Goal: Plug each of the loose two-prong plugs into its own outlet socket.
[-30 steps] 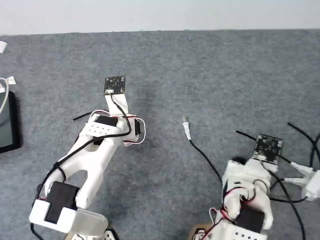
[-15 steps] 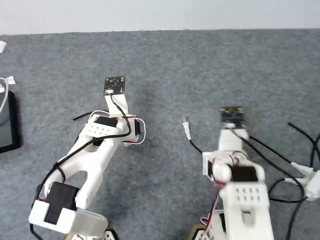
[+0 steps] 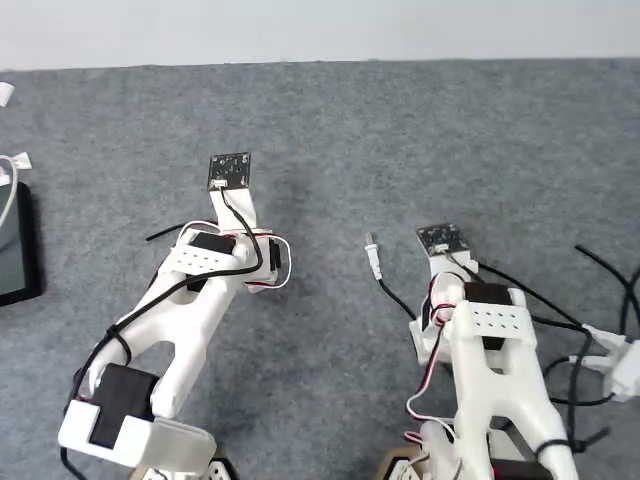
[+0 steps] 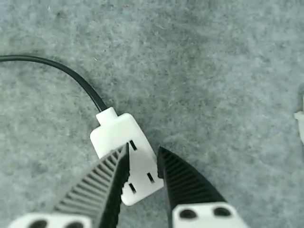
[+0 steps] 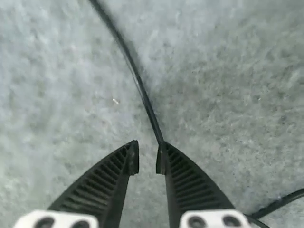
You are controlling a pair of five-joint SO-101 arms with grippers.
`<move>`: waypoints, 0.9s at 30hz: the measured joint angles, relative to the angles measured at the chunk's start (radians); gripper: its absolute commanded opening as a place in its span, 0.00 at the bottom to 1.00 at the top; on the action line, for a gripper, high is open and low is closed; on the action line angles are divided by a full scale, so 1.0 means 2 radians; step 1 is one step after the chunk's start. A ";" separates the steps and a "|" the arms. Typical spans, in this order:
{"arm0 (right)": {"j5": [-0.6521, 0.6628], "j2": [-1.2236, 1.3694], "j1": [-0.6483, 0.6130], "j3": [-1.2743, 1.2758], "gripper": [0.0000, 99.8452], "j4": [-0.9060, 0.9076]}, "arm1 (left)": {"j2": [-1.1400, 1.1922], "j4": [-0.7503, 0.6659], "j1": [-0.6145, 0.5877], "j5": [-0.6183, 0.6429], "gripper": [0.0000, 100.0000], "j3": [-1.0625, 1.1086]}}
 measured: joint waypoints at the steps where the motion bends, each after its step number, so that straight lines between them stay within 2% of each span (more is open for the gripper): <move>1: 0.007 0.001 0.001 0.000 0.09 0.006 | 0.000 0.000 0.000 0.000 0.01 0.000; 7: 0.026 0.005 0.000 0.000 0.20 0.037 | 0.000 0.000 0.000 0.000 0.01 0.000; 11: 0.023 0.005 -0.016 -0.001 0.15 0.041 | 0.000 0.000 0.000 0.000 0.01 0.000; 14: -0.008 0.005 -0.033 -0.001 0.10 0.029 | 0.000 0.000 0.000 0.000 0.01 0.000; 19: -0.030 0.012 -0.042 -0.001 0.10 0.012 | 0.000 0.000 0.000 0.000 0.01 0.000; 27: -0.026 0.062 0.002 -0.005 0.10 -0.038 | 0.000 0.000 0.000 0.000 0.01 0.000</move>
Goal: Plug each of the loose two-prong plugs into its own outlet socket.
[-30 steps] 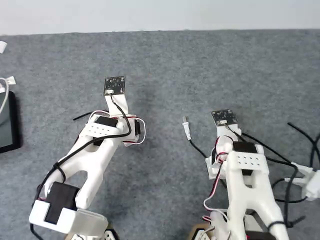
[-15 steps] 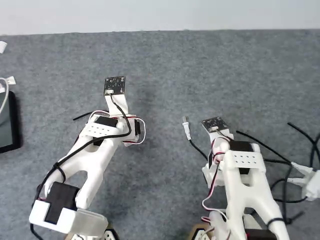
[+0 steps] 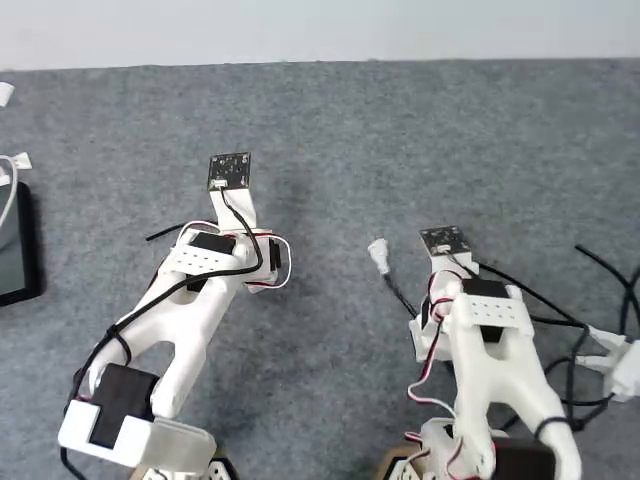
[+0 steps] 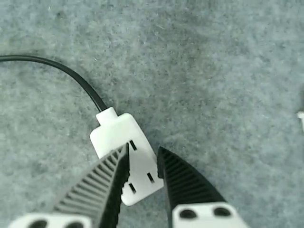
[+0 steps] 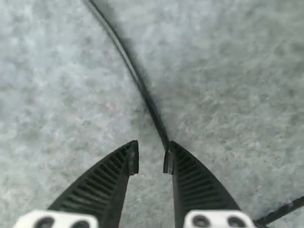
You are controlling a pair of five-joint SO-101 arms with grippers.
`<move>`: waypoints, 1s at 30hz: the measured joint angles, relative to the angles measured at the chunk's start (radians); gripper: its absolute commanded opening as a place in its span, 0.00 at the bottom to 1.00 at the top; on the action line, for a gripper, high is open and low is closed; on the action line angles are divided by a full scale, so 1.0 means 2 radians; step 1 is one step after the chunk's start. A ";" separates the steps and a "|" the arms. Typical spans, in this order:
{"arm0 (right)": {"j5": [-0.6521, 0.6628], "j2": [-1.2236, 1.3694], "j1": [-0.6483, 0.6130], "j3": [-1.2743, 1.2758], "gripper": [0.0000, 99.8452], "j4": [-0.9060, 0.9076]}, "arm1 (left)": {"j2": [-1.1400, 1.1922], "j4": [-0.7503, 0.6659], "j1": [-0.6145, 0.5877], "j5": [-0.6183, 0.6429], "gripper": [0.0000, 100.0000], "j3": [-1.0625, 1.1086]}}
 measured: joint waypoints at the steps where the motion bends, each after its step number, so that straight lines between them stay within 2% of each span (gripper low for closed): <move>1: 0.004 0.008 -0.001 -0.002 0.09 -0.004 | 0.000 0.000 0.000 0.000 0.01 0.000; 7: 0.010 0.084 0.006 -0.048 0.09 -0.005 | 0.000 0.000 0.000 0.000 0.01 0.000; 11: 0.010 0.123 0.007 -0.080 0.00 0.007 | 0.000 0.000 0.000 0.000 0.01 0.000; 16: 0.011 0.129 0.012 -0.088 0.01 0.008 | 0.000 0.000 0.000 0.000 0.01 0.000; 20: 0.012 0.090 0.020 -0.087 0.01 0.014 | 0.000 0.000 0.000 0.000 0.01 0.000; 30: -0.012 -0.097 0.056 -0.089 0.01 0.098 | 0.000 0.000 0.000 0.000 0.01 0.000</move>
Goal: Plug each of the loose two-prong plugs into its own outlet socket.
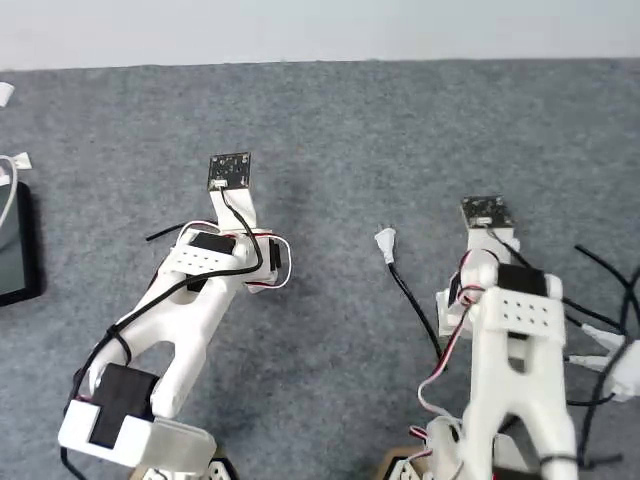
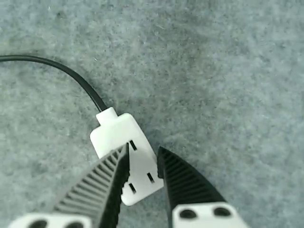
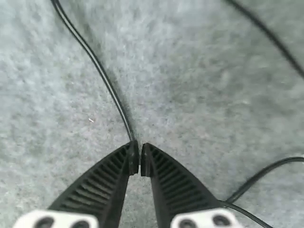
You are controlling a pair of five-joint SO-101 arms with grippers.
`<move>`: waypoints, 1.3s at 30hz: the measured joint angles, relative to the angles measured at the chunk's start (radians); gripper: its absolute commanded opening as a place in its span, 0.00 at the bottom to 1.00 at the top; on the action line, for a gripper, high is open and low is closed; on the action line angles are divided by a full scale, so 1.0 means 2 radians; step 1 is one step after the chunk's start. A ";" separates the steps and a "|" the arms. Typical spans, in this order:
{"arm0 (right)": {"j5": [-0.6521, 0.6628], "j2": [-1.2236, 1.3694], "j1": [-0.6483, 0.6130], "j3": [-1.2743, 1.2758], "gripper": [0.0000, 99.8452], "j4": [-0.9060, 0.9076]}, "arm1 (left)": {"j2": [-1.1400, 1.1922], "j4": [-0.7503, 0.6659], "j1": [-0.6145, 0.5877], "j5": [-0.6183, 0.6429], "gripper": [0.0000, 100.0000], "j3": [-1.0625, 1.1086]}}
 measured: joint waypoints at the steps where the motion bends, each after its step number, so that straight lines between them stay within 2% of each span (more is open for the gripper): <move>1: -0.001 -0.012 0.002 -0.005 0.01 0.008 | 0.000 0.000 0.000 0.000 0.01 0.000; 8: -0.014 -0.062 0.007 -0.068 0.02 0.065 | 0.000 0.000 0.000 0.000 0.01 0.000; 14: -0.025 -0.008 -0.038 -0.042 0.19 0.054 | 0.000 0.000 0.000 0.000 0.01 0.000; 18: -0.062 0.071 -0.041 -0.020 0.16 -0.031 | 0.000 0.000 0.000 0.000 0.01 0.000; 25: -0.071 0.206 -0.070 -0.018 0.10 -0.152 | 0.000 0.000 -0.002 0.000 0.01 0.000; 39: -0.041 0.223 -0.078 -0.023 0.10 -0.162 | 0.000 0.000 -0.002 0.000 0.01 0.000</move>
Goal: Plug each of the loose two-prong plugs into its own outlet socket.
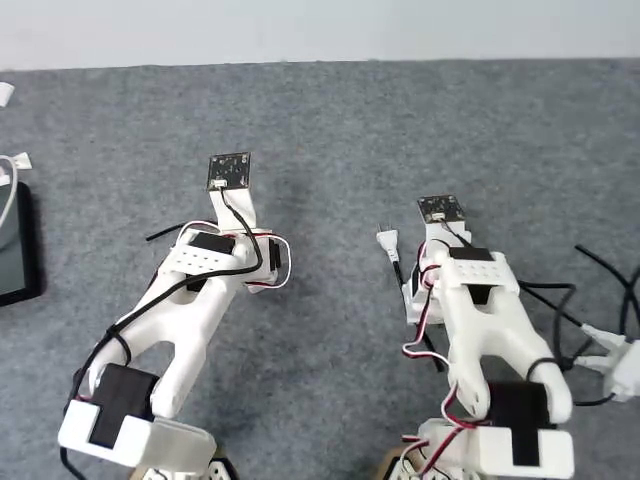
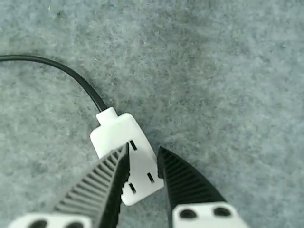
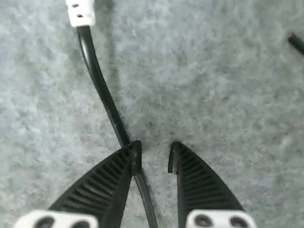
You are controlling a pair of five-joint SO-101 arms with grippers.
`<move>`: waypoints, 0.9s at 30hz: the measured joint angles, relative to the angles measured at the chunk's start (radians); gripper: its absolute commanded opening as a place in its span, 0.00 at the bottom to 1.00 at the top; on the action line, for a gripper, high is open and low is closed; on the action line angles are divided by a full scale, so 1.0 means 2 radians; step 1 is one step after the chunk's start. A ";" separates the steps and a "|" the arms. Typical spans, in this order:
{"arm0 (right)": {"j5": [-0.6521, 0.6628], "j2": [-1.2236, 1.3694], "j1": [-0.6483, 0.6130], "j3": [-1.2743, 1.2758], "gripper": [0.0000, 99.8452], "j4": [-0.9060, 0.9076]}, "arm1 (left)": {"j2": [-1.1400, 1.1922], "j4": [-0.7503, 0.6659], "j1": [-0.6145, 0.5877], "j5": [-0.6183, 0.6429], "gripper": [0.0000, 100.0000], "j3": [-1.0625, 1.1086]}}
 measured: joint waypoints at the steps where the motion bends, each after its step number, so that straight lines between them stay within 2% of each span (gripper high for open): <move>1: 0.000 -0.012 0.003 0.001 0.10 0.000 | 0.000 0.000 0.000 0.000 0.01 0.000; 7: -0.041 -0.139 0.014 0.043 0.10 0.008 | 0.000 0.000 0.000 0.000 0.01 0.000; 12: -0.007 -0.207 -0.056 0.110 0.10 0.052 | 0.000 0.000 0.000 0.000 0.01 0.000; 15: 0.003 -0.209 -0.067 0.118 0.10 0.059 | 0.000 0.000 0.000 0.000 0.01 0.000; 19: 0.012 -0.196 -0.048 0.119 0.10 0.054 | 0.000 0.000 0.000 0.000 0.01 0.000; 27: 0.081 -0.091 -0.028 0.107 0.10 0.031 | 0.000 0.000 0.000 0.000 0.01 0.000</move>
